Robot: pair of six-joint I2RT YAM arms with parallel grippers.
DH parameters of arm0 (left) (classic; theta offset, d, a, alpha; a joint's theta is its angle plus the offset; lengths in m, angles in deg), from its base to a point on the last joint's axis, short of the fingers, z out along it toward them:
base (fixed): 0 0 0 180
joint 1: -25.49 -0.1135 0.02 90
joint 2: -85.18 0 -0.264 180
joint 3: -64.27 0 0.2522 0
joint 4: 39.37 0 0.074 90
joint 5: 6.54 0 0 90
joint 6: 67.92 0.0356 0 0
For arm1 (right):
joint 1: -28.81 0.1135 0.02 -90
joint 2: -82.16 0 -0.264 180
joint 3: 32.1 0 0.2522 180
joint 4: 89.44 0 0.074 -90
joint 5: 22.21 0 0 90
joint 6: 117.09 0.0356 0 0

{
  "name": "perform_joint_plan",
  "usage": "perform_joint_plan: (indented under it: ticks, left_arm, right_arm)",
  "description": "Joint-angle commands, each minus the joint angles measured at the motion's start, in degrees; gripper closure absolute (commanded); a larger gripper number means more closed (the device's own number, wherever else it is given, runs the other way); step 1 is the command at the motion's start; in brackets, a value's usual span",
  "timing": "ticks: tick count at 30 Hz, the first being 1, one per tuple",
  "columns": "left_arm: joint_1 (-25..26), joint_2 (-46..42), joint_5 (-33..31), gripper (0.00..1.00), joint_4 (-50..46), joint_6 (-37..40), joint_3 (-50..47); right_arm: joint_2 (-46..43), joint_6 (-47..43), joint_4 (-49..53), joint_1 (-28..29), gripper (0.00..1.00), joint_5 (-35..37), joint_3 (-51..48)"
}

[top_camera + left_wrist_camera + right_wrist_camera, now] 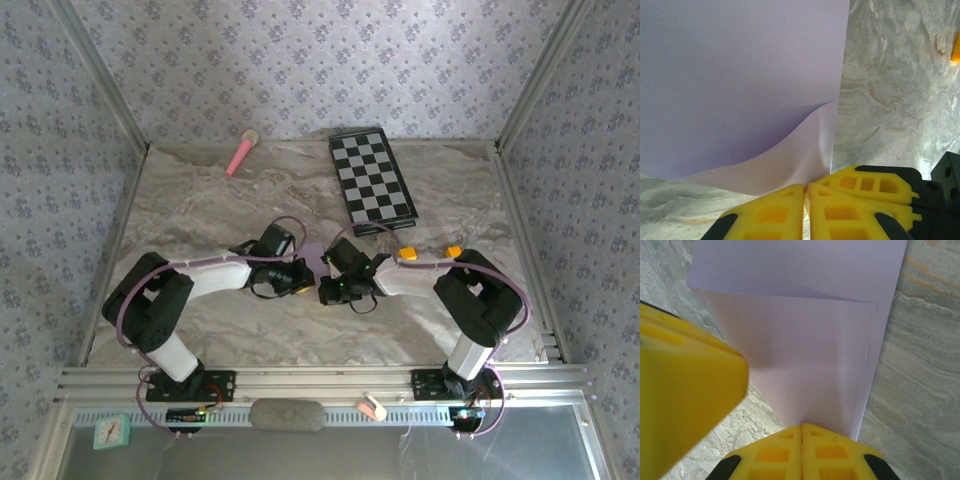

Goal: Fold a paper plane with a square sheet of paper (pick it up from the middle)
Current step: Third fold the triangle at the center of the table.

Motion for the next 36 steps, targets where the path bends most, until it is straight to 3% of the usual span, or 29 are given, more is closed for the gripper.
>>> perform_joint_plan:
  ticks: [1, 12, 27, 32, 36]
  left_arm:
    - [0.54, 1.75, 1.47, 0.88, 1.26, 1.08, 0.63]
    - [-1.38, 4.72, -5.62, 0.89, -5.24, 4.76, 2.62]
    - [-13.22, 1.98, -7.92, 0.89, -12.10, 16.88, 3.27]
    - [-12.29, -4.33, -4.73, 0.88, -11.29, 13.57, 3.37]
    - [-8.50, -7.17, -2.81, 0.88, -7.64, 8.66, 1.50]
  right_arm:
    - [1.85, 0.93, 3.79, -0.41, 0.94, 1.40, -0.02]
    - [2.02, 1.38, 6.00, -0.49, 0.94, 2.01, -1.33]
    - [1.72, 2.82, 7.96, -0.52, 0.94, 1.29, -4.06]
    - [1.41, 2.71, 7.70, -0.52, 0.94, 0.79, -3.38]
    - [1.24, 2.38, 7.81, -0.56, 0.94, 0.53, -3.18]
